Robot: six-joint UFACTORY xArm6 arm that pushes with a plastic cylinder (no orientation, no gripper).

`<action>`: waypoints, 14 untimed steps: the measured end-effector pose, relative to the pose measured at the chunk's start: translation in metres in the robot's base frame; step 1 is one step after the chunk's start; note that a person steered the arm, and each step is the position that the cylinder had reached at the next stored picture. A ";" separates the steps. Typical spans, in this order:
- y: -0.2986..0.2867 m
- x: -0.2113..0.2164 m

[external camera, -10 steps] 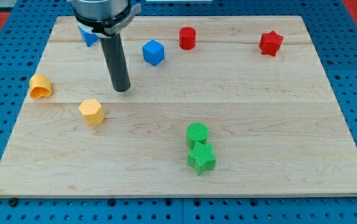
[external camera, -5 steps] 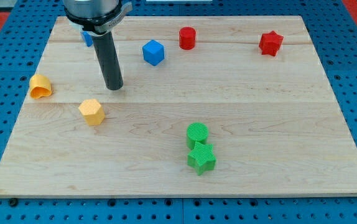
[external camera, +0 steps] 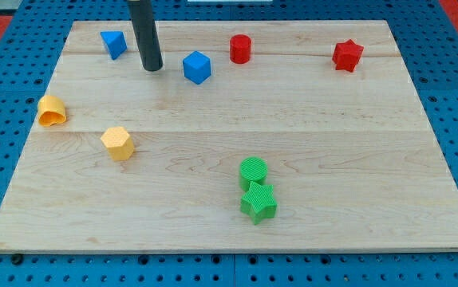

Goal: Move the blue cube towards the center right

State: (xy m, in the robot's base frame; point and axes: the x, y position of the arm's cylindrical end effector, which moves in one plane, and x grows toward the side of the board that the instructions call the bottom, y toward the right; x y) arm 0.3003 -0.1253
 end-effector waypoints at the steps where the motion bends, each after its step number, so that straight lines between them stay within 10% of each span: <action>1: 0.036 -0.001; 4: 0.247 0.043; 6: 0.281 0.080; 14: 0.131 0.124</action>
